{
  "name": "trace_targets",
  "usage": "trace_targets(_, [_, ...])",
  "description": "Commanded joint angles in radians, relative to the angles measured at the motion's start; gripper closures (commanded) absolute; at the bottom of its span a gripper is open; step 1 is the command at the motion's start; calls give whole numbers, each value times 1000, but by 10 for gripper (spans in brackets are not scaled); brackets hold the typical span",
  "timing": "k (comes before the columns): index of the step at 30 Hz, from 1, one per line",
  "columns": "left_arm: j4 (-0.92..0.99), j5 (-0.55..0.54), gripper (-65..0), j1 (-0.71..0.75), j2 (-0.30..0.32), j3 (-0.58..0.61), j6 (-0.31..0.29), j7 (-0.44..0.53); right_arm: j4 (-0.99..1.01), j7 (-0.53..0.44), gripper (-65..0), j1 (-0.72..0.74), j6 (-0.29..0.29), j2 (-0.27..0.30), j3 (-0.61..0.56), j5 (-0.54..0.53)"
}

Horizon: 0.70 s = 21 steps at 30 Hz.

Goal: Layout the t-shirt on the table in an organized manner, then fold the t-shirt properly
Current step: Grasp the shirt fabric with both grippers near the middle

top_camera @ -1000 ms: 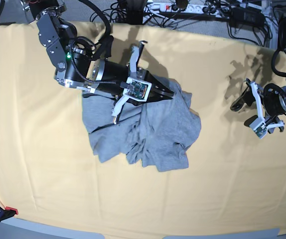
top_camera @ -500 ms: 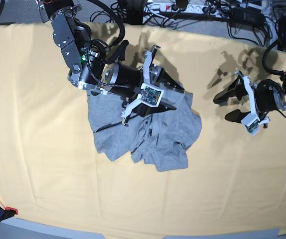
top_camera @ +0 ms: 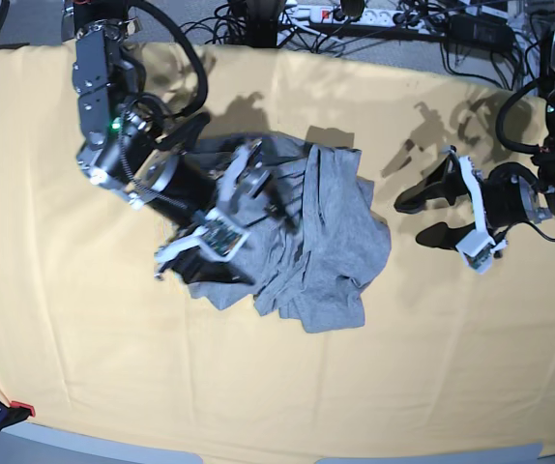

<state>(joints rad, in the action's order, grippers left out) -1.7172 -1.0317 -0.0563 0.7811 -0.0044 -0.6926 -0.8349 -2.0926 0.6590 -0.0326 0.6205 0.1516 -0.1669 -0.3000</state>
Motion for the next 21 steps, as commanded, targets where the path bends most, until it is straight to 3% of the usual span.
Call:
trace_targets(1, [-22,-19,-397,-29,17,11,-6,21,-17,-26,-477,13,-5,2,34,-14])
trace_targets(5, [-67,1,-397,-79,16,133,-6,22,-17,-6,-477,-18,-19,7,150,-22])
trace_targets(10, [-117,119,-397,-193,6,315,-6,60,-17,-7,-477,-82,-27,49,233,-47])
trace_targets(15, [-113,238,-397,-310,-69,483,-6,79,-17,-7,-477,-121,-41,82,253,-37])
trace_targets(21, [-73,486,-397,-384,-170,684,-6,140,-17,-4,-477,-152,-41,82,253,-18])
